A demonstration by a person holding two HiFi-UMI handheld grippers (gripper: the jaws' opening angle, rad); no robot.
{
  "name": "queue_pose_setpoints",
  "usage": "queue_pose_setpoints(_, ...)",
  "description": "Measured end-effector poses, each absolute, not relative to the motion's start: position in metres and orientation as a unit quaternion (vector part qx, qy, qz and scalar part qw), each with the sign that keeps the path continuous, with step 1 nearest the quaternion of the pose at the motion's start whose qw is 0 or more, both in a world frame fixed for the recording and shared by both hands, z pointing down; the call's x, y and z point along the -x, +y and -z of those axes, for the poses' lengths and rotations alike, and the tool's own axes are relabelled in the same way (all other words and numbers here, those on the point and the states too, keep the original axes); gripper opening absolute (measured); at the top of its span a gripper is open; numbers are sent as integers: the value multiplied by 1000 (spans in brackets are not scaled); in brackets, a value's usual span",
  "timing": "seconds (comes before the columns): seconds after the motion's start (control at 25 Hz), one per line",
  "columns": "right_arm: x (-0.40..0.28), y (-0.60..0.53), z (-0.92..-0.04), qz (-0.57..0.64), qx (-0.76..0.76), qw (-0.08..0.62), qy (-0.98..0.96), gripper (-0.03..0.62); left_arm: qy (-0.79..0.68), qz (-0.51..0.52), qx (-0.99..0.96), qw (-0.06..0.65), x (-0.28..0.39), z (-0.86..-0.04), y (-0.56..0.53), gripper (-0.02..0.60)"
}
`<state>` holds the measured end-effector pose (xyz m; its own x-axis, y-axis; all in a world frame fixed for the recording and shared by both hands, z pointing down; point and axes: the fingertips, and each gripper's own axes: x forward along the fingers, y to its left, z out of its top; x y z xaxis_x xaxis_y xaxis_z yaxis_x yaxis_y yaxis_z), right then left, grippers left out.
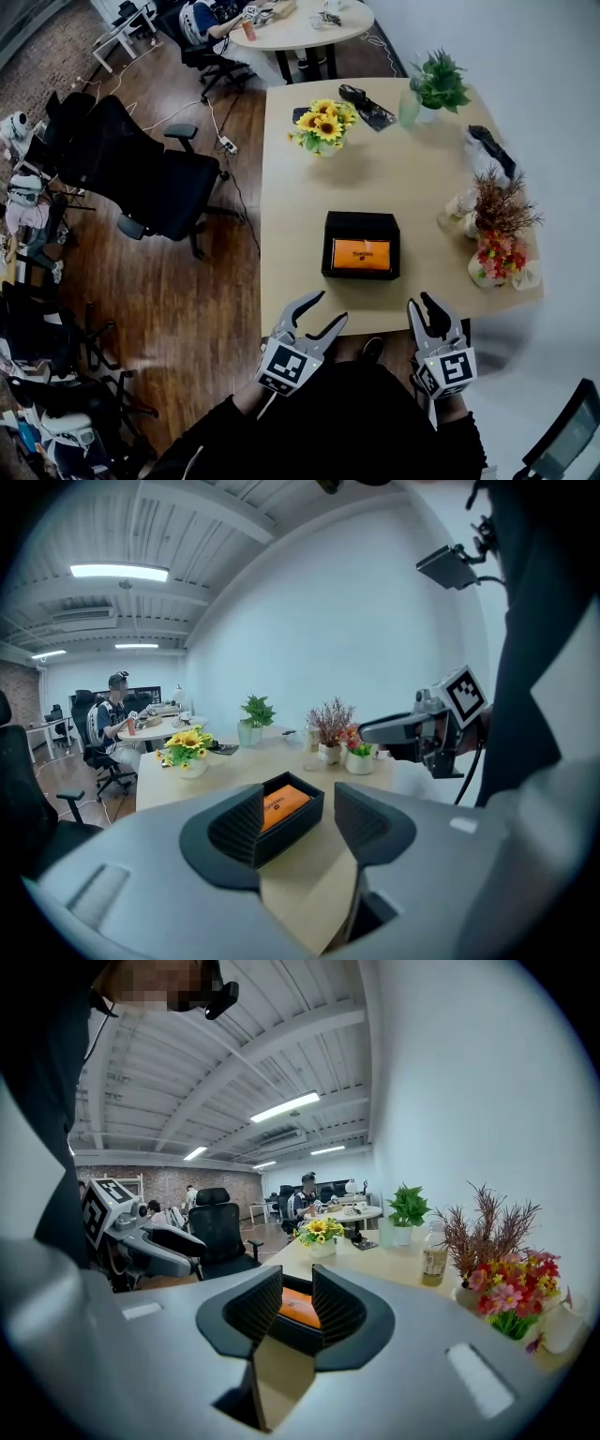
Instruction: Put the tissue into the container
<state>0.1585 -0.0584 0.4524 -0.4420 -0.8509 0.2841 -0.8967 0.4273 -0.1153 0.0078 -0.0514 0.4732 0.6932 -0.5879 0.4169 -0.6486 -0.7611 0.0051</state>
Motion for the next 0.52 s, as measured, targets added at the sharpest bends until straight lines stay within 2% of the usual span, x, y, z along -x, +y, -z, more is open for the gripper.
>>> queue_pose_setpoints(0.52, -158, -56, -462, -126, -512, 101, -843, 98, -332, -215, -915, 77, -10, -479, -52, 221)
